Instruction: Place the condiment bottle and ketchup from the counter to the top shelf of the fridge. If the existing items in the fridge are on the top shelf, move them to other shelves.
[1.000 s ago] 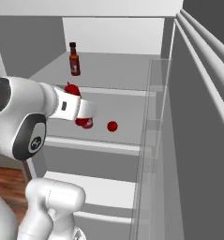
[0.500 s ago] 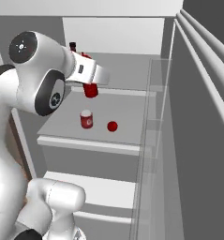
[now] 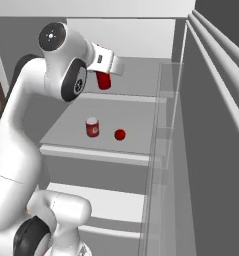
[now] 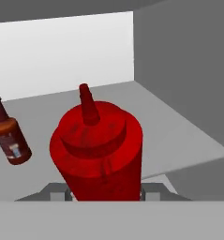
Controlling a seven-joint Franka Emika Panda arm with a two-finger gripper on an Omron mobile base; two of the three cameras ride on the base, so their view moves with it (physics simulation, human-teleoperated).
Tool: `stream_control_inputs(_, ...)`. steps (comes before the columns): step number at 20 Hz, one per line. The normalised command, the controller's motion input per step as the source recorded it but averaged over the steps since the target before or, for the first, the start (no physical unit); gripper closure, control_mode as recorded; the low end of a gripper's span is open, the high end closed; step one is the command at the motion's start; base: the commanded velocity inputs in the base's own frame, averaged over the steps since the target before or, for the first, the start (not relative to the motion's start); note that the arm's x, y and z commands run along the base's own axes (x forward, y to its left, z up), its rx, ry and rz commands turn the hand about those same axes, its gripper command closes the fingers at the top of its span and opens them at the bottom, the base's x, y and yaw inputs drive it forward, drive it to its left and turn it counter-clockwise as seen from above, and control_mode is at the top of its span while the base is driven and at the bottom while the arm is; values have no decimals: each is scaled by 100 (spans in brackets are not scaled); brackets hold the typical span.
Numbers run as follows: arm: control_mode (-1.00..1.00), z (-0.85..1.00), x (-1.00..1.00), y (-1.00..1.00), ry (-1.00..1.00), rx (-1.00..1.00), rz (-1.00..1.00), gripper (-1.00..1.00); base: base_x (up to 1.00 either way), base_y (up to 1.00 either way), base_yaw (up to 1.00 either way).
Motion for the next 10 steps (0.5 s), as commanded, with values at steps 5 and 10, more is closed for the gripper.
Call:
stream_control_inputs(5, -100, -33, 64, 0, 0, 0, 2, 100, 0, 0, 0)
stream_control_inputs(10, -100, -22, 70, 0, 0, 0, 0, 100, 0, 0, 0)
